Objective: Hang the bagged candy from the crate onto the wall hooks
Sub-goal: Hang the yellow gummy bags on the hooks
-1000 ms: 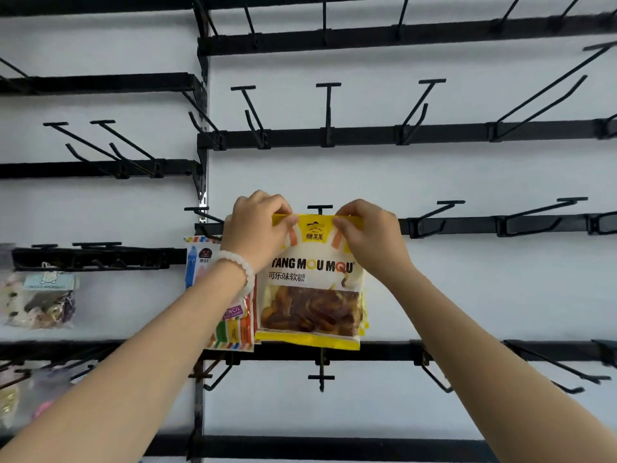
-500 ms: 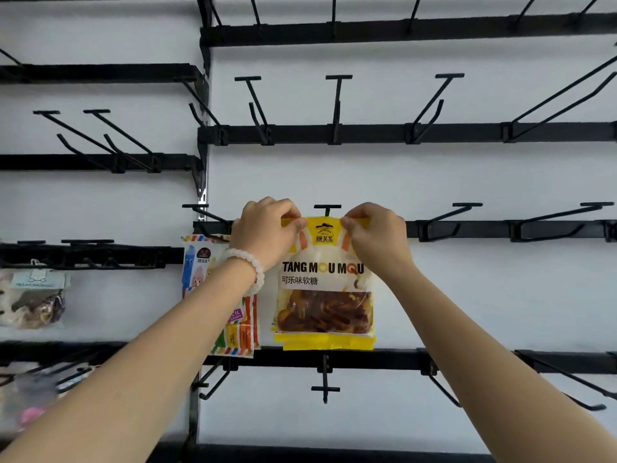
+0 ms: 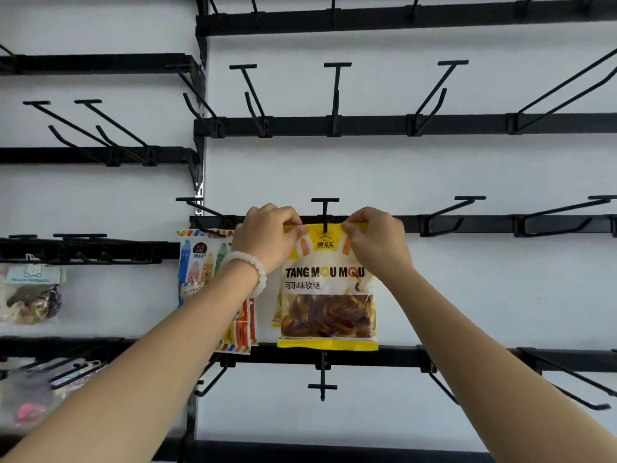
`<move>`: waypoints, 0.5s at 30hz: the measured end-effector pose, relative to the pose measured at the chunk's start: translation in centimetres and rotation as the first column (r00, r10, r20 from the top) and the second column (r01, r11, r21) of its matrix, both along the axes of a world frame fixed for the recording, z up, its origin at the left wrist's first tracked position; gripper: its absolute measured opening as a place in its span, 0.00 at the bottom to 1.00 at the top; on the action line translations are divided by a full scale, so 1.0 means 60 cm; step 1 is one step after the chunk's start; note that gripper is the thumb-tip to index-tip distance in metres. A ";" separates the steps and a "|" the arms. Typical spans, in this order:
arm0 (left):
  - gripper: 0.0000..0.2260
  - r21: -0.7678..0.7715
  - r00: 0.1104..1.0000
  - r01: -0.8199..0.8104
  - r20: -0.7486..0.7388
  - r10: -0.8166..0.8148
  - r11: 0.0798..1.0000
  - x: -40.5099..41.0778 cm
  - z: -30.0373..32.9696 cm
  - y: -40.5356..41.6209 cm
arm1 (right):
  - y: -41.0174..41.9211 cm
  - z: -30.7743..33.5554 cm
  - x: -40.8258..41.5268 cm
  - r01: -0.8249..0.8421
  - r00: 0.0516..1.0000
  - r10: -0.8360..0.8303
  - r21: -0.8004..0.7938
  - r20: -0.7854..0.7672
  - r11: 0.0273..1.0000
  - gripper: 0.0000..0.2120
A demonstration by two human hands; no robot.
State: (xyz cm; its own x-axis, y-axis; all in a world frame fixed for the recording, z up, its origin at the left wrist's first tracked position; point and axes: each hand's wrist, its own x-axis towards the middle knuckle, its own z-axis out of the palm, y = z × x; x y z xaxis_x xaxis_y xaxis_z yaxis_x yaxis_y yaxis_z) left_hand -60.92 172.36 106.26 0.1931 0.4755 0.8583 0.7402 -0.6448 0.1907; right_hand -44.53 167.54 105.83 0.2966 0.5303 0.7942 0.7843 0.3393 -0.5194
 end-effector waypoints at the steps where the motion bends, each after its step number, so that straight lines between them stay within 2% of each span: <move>1: 0.10 0.022 1.000 -0.028 -0.007 0.028 0.999 0.003 0.000 0.003 | 0.004 -0.003 0.001 0.023 0.999 -0.023 -0.001 0.023 1.000 0.05; 10: 0.14 0.106 0.976 -0.206 -0.053 0.213 0.973 0.014 0.000 0.009 | 0.015 -0.016 0.006 0.271 0.923 -0.294 0.124 0.248 0.955 0.12; 15: 0.15 0.203 0.977 -0.200 -0.034 0.211 0.959 -0.007 -0.028 -0.035 | -0.025 -0.048 0.000 0.277 0.882 -0.353 0.264 0.311 0.924 0.11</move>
State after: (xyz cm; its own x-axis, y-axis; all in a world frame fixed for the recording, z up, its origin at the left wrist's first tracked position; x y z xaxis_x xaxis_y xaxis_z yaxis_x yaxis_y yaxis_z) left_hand -61.33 170.25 104.60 0.1589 0.3319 0.9299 0.8663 -0.4986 0.0299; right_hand -44.53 166.03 102.98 0.1061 0.2688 0.9573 0.9836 0.1128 -0.1407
